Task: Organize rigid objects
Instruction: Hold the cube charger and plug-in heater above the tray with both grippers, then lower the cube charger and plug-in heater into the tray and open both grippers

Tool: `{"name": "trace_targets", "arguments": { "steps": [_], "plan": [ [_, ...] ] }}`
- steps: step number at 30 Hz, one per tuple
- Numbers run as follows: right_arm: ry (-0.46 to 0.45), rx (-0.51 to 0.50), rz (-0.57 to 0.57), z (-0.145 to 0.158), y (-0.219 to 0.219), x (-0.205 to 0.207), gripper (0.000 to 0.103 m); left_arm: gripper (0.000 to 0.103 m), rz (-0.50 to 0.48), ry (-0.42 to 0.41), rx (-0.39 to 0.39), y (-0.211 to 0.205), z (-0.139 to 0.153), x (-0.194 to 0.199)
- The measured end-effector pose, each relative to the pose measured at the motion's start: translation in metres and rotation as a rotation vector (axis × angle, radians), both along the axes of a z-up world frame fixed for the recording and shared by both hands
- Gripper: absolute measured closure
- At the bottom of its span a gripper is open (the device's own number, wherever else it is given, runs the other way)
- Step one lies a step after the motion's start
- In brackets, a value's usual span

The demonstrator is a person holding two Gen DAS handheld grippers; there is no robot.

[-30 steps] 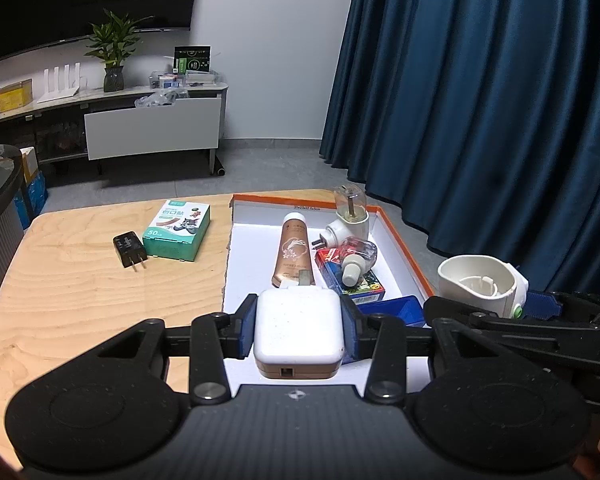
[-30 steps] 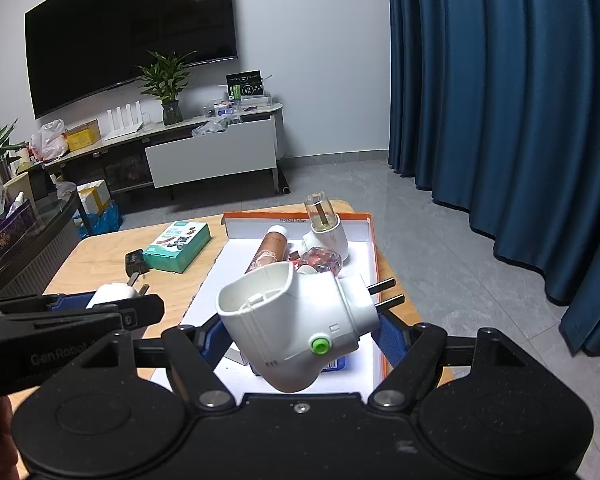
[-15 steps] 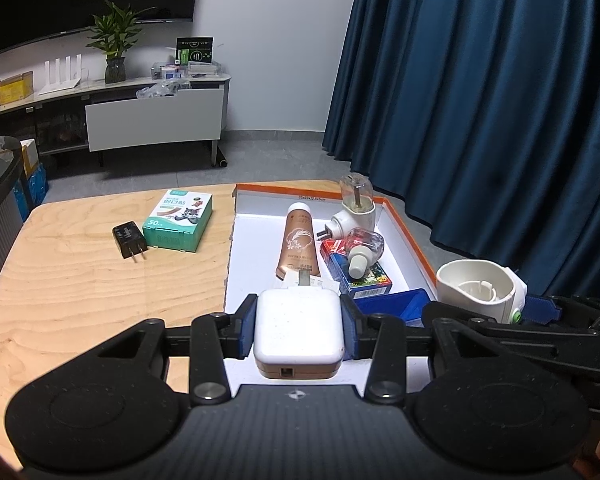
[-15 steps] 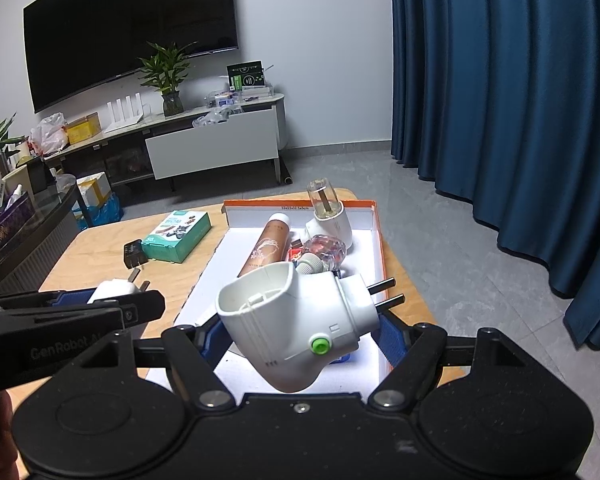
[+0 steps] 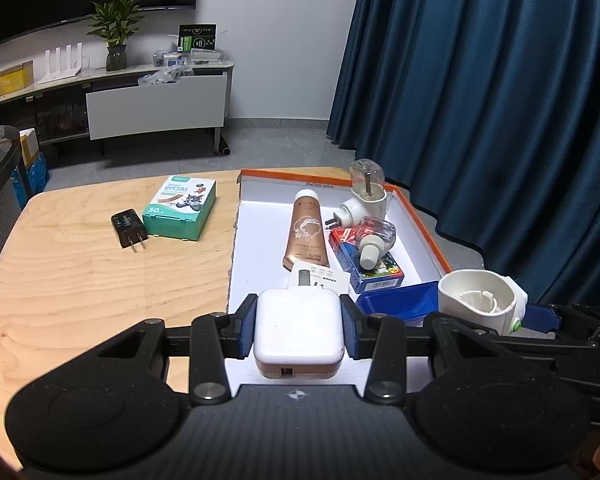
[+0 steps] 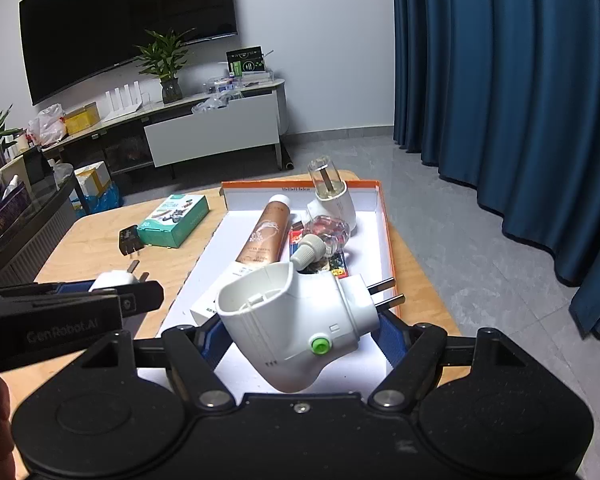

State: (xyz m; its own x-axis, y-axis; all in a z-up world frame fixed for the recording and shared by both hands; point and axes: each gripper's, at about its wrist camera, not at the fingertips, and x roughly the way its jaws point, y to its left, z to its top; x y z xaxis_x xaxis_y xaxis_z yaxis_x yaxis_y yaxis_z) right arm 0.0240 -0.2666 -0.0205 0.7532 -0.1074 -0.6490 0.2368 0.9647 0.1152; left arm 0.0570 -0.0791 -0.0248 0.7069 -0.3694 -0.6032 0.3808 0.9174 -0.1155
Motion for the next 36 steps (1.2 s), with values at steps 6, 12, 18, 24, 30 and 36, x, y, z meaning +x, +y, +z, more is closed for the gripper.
{"name": "trace_targets", "arguments": {
  "steps": [6,12,18,24,30,36],
  "plan": [
    [0.020,0.011,-0.005,-0.009,-0.002,0.005,0.015,0.061,0.005,0.015,0.004,0.001,-0.005,0.007],
    [0.035,0.014,-0.016,-0.015,-0.005,0.008,0.015,0.061,0.012,0.026,0.006,0.003,-0.007,0.015],
    [0.046,-0.004,-0.017,-0.020,-0.005,0.009,0.015,0.061,-0.005,0.039,0.001,0.001,-0.010,0.016],
    [0.053,0.003,-0.021,-0.024,-0.006,0.008,0.015,0.061,-0.032,0.056,0.006,-0.005,-0.017,0.012],
    [0.055,0.016,-0.026,-0.024,-0.009,0.007,0.015,0.061,-0.051,0.069,0.015,-0.010,-0.022,0.009],
    [0.060,0.018,-0.020,-0.025,-0.008,0.007,0.015,0.061,-0.051,0.078,0.020,-0.011,-0.025,0.010]
  ]
}}
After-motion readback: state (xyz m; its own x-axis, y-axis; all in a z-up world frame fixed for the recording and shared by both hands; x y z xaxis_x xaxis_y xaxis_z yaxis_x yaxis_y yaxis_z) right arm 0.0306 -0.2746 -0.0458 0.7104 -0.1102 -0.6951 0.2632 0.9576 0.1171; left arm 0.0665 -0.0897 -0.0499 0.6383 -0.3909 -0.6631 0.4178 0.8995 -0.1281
